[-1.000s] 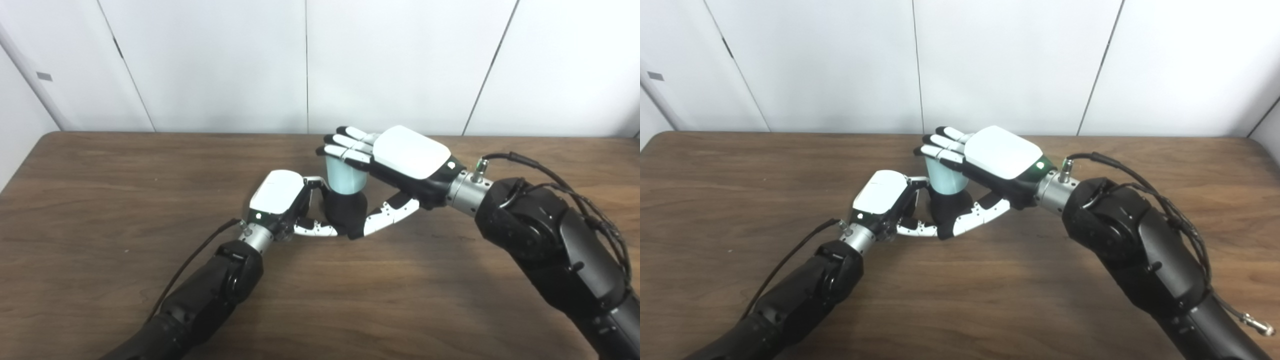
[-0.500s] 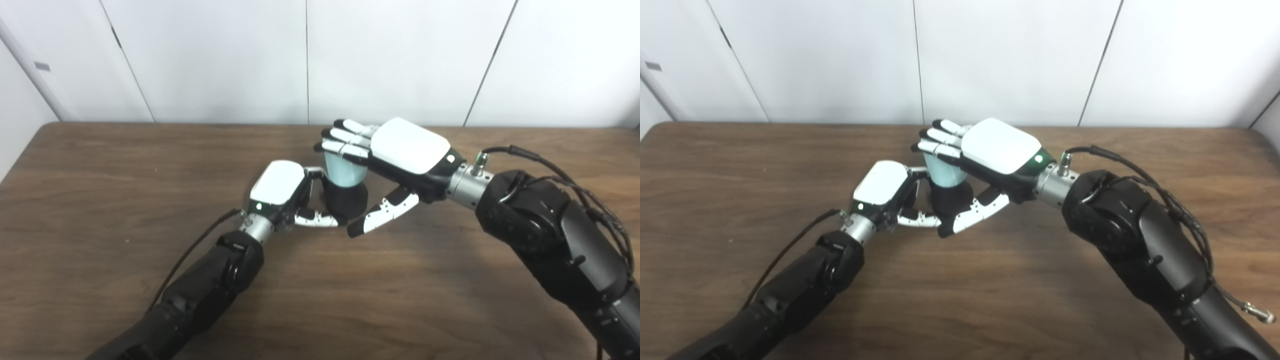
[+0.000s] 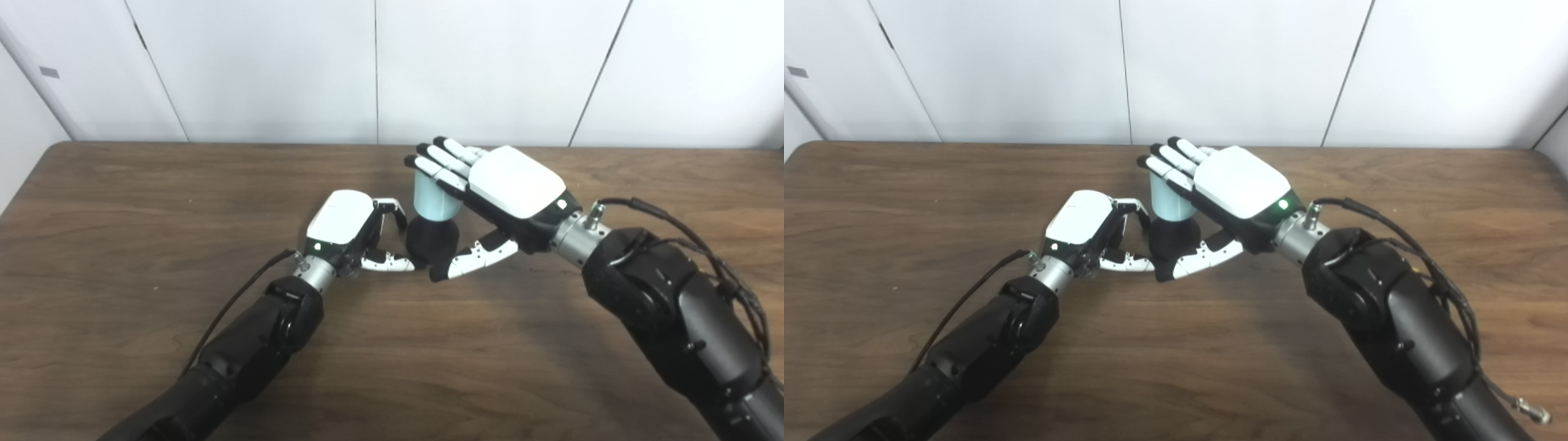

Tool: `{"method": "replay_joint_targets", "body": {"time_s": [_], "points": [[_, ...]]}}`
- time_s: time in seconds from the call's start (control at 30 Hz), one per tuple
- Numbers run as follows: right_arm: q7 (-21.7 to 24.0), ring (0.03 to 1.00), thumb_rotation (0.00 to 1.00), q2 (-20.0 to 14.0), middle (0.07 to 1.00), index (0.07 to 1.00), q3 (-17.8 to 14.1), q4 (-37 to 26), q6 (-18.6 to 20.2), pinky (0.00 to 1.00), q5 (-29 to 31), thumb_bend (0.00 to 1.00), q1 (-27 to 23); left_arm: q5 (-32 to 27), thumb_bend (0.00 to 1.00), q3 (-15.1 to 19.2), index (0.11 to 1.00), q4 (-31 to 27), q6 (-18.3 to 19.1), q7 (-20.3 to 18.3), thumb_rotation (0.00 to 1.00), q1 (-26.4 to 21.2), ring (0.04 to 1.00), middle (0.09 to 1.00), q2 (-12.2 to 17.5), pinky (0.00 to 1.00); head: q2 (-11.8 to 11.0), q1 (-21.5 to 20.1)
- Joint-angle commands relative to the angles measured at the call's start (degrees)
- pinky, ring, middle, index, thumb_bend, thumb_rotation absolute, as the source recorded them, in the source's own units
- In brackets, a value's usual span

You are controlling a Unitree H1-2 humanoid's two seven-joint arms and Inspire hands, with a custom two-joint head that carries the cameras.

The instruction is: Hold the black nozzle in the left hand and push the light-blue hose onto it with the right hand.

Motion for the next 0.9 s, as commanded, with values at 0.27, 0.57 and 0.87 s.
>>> {"method": "replay_joint_targets", "body": {"time_s": [0.27, 0.57, 0.87], "points": [[3.2, 0.993, 0.92, 2.7, 1.000, 0.993, 0.5, 4.5, 2.9, 0.89, 4.3, 0.69, 4.3, 0.8, 0.52, -4.1, 0.516, 2.6, -1.5, -10.2, 0.00, 5.4, 0.365, 0.438, -0.5, 0.29, 0.2, -0.1], [0.5, 0.980, 0.93, 4.9, 1.000, 0.981, 1.5, 6.7, 2.6, 0.88, 5.6, 0.70, 4.3, 1.2, 0.52, -4.4, 0.514, 2.5, -0.2, -11.1, 0.00, 5.0, 0.353, 0.436, -1.3, 0.28, 0.1, 0.0], [0.9, 0.981, 0.94, 4.2, 1.000, 0.973, 2.1, 5.9, 2.2, 0.90, 4.0, 0.70, 2.5, 1.0, 0.52, -4.1, 0.513, 2.4, 0.4, -11.0, 0.00, 5.0, 0.361, 0.436, -1.5, 0.29, -0.1, 0.0]]}}
